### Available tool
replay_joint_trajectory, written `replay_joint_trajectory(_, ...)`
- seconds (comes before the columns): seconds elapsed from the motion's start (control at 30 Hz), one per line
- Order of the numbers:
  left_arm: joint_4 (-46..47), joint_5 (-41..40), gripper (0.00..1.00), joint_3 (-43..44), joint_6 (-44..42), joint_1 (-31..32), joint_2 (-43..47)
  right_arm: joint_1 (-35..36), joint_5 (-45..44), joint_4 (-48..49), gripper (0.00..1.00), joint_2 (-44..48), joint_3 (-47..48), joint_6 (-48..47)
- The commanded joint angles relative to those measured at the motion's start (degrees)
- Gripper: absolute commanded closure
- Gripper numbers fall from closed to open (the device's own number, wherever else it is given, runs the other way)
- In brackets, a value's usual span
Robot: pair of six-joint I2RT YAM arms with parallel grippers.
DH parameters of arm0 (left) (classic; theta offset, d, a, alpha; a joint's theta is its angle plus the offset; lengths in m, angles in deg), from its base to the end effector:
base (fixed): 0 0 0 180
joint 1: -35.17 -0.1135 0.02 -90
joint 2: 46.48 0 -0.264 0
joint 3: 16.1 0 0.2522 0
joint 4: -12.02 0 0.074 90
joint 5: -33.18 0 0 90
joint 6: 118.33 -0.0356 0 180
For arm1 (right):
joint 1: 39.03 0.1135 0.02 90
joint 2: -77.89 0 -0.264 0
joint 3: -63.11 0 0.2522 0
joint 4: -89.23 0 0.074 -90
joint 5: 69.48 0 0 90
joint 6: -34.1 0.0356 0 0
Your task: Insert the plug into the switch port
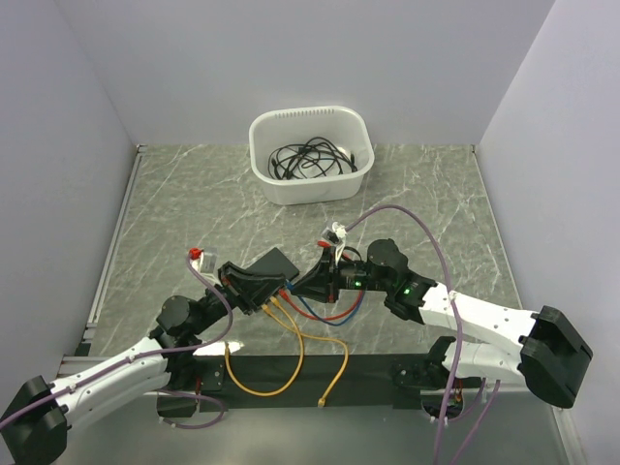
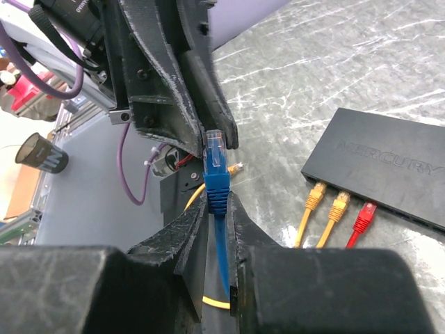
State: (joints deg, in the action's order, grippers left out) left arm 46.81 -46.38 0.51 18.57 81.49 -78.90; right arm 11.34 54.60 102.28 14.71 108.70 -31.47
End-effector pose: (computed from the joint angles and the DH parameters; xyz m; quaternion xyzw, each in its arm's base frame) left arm 0.0940 -0.1078 0.2218 0.0711 0.5788 -0.6254 0.5185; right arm 0.1406 0.2010 0.2647 -0.3514 0.6398 0.5650 0.3846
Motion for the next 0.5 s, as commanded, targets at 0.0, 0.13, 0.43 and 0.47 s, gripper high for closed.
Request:
replay_joint_trajectory(0.0,-0.12,-1.38,0.8,-8.74,0.48,0.08,0.78,0.26,0.72,2.9,1.0,0.95,1.66,0.27)
replay_joint_trajectory(0.13,-3.46,-3.75,0.51,-8.65,0.48,0.08,3.67,0.34,-0.68,0.18,1.0,3.32,1.3,-0.25)
replay_joint_trajectory(0.43,-17.07,-13.4,0.27,-6.72,0.13,0.08,9.31,0.43,-14.29,-17.3,1.0,6.93,4.72,-4.3)
replay_joint_trajectory(0.47,-18.48,-14.64,0.28,-5.94,0.13,0.08,9.31,0.34,-16.14,-19.23,1.0,6.41,5.25,-4.56)
